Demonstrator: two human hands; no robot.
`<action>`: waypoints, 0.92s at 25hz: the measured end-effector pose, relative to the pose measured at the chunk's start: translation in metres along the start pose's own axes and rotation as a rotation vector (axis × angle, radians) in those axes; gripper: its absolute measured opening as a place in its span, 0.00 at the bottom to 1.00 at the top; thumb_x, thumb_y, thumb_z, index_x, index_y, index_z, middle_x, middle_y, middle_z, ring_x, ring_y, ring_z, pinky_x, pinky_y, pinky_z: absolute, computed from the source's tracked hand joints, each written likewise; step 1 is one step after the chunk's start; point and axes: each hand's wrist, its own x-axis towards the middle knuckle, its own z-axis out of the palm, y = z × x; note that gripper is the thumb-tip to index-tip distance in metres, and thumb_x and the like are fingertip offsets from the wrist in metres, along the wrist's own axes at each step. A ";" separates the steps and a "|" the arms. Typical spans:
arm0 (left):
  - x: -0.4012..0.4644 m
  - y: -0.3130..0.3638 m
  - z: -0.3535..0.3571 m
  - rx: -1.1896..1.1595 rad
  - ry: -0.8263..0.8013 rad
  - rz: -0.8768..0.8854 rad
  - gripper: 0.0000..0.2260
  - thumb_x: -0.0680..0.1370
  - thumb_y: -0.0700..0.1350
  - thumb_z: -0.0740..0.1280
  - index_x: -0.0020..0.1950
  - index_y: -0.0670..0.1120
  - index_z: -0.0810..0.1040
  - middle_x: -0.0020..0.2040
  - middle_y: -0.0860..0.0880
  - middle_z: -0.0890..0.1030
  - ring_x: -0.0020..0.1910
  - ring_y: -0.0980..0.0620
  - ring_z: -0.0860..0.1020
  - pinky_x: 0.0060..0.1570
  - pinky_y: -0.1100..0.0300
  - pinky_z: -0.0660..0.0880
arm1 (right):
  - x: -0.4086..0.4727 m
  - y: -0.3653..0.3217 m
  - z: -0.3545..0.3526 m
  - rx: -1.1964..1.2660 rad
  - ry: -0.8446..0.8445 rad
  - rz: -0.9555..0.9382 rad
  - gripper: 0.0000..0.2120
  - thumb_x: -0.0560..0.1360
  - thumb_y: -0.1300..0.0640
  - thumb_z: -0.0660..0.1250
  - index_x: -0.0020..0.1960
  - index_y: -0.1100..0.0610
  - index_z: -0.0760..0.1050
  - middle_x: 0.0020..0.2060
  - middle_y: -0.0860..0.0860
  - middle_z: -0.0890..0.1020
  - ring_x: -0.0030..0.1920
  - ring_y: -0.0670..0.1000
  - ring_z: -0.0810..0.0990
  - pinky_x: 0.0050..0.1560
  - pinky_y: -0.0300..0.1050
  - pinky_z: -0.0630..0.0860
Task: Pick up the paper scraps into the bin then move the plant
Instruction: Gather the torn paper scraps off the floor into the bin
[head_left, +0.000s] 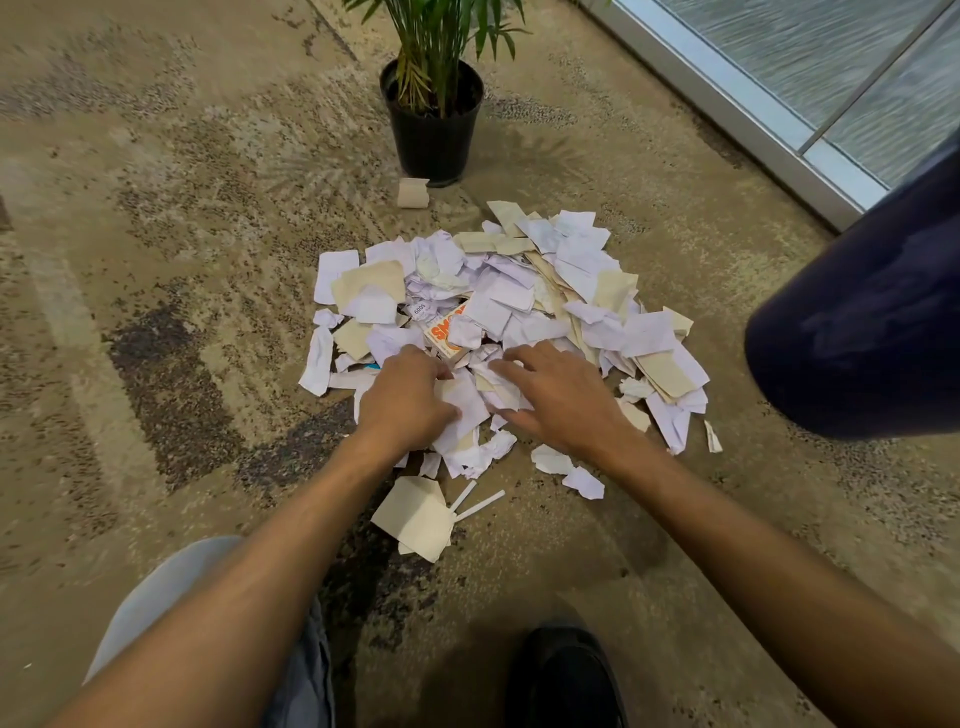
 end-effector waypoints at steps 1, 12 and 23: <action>-0.001 0.001 0.004 0.024 0.016 0.017 0.20 0.69 0.47 0.75 0.60 0.47 0.79 0.58 0.46 0.73 0.56 0.45 0.74 0.48 0.52 0.74 | -0.002 0.000 0.002 -0.038 -0.006 -0.017 0.26 0.73 0.42 0.70 0.67 0.55 0.75 0.61 0.54 0.79 0.57 0.56 0.78 0.47 0.49 0.76; 0.007 -0.001 0.016 -0.209 0.033 -0.163 0.29 0.63 0.44 0.80 0.63 0.44 0.77 0.57 0.43 0.78 0.57 0.44 0.75 0.47 0.58 0.71 | 0.001 -0.004 0.007 -0.109 0.017 -0.088 0.19 0.72 0.61 0.71 0.63 0.61 0.77 0.55 0.57 0.82 0.50 0.58 0.81 0.40 0.49 0.80; -0.021 0.009 -0.009 -0.545 0.099 -0.186 0.06 0.67 0.40 0.78 0.37 0.42 0.82 0.35 0.48 0.79 0.32 0.53 0.73 0.29 0.60 0.68 | -0.044 0.017 -0.036 0.782 0.207 0.478 0.13 0.75 0.49 0.72 0.50 0.60 0.81 0.44 0.52 0.83 0.46 0.48 0.80 0.41 0.40 0.70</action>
